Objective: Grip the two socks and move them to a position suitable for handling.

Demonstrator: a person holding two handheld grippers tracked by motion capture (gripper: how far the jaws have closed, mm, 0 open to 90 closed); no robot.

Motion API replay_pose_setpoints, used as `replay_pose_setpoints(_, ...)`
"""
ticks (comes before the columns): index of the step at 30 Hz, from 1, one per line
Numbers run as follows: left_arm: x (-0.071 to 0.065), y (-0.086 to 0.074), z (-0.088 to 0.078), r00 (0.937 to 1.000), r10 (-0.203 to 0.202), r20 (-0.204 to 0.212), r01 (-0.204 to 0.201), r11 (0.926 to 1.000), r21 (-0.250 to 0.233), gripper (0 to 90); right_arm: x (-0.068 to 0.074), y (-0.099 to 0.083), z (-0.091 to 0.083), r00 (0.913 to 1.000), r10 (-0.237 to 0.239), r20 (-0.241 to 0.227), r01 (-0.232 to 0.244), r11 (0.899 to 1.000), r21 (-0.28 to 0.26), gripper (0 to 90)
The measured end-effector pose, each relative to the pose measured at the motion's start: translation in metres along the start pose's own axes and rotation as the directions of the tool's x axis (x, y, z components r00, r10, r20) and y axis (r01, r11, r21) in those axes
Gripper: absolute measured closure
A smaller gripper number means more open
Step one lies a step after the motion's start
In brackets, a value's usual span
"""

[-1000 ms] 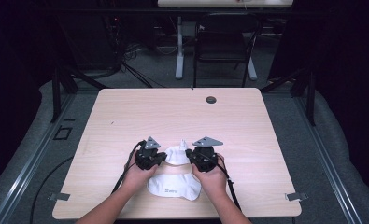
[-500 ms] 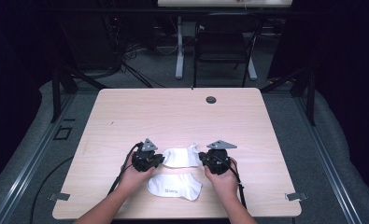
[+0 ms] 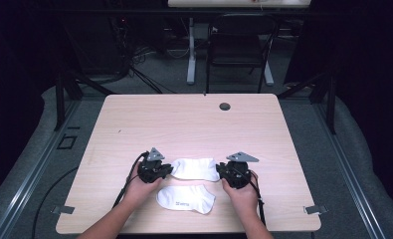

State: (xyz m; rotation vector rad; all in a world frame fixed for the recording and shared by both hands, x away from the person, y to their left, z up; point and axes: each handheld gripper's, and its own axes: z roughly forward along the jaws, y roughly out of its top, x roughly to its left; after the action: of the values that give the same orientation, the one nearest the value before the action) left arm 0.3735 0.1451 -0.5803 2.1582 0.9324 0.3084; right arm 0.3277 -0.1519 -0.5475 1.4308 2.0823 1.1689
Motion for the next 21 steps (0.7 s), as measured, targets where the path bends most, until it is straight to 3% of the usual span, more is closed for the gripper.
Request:
replay_pose_setpoints(2, 0.0, 0.0, 0.0, 1.0, -0.001, 0.0, 0.001, 1.0, -0.001, 79.8, 0.006, 0.004, 0.0, 0.9994, -0.021, -0.027, 0.021, 0.999, -0.029, 78.0)
replay_pose_setpoints(5, 0.001, 0.0, 0.0, 1.0, -0.001, 0.004, 0.001, 1.0, -0.002, 79.8, 0.014, 0.007, 0.009, 0.9972, -0.065, -0.035, 0.065, 0.998, 0.0, 78.5)
replay_pose_setpoints(8, 0.0, -0.001, 0.0, 1.0, 0.001, 0.005, -0.001, 1.0, -0.006, 79.8, 0.009, 0.004, 0.025, 0.9953, -0.094, -0.025, 0.095, 0.994, 0.051, 78.9)
replay_pose_setpoints(12, 0.002, -0.002, 0.0, 1.0, 0.004, 0.008, -0.004, 0.9999, -0.015, 79.8, -0.005, -0.005, 0.039, 0.9979, -0.064, 0.007, 0.063, 0.992, 0.114, 80.1)
replay_pose_setpoints(21, 0.002, -0.006, -0.004, 1.0, 0.003, -0.003, -0.003, 0.9999, -0.014, 79.8, -0.009, -0.015, 0.036, 0.9988, -0.039, 0.029, 0.036, 0.995, 0.096, 82.7)
